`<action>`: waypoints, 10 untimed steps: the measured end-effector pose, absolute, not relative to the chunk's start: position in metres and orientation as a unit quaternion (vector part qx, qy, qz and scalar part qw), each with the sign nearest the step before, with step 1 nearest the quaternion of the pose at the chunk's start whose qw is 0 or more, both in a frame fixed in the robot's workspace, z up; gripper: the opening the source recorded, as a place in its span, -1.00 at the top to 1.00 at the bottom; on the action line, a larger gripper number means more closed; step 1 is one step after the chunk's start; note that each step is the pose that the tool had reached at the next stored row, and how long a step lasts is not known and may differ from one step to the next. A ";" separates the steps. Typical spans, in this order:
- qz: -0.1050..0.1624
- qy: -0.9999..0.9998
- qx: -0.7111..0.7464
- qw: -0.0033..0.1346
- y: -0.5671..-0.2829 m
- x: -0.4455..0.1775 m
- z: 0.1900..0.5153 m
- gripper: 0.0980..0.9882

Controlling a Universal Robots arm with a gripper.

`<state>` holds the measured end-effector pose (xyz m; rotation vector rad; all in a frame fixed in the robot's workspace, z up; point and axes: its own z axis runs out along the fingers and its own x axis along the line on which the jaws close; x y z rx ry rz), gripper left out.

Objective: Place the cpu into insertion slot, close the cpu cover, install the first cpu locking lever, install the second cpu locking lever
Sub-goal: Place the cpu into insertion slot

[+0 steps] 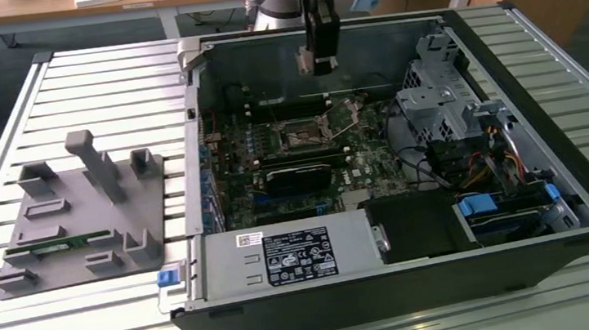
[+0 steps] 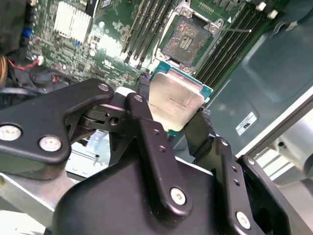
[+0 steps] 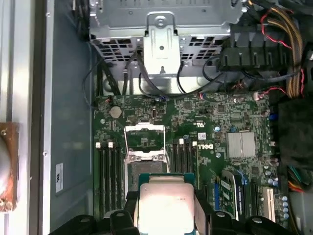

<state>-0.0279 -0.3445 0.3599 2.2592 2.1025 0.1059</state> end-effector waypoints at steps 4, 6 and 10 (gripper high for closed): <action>0.033 0.663 0.747 0.028 -0.345 -0.028 0.358 0.01; 0.033 0.661 0.749 0.028 -0.345 -0.028 0.357 0.01; 0.033 0.659 0.751 0.028 -0.345 -0.028 0.354 0.01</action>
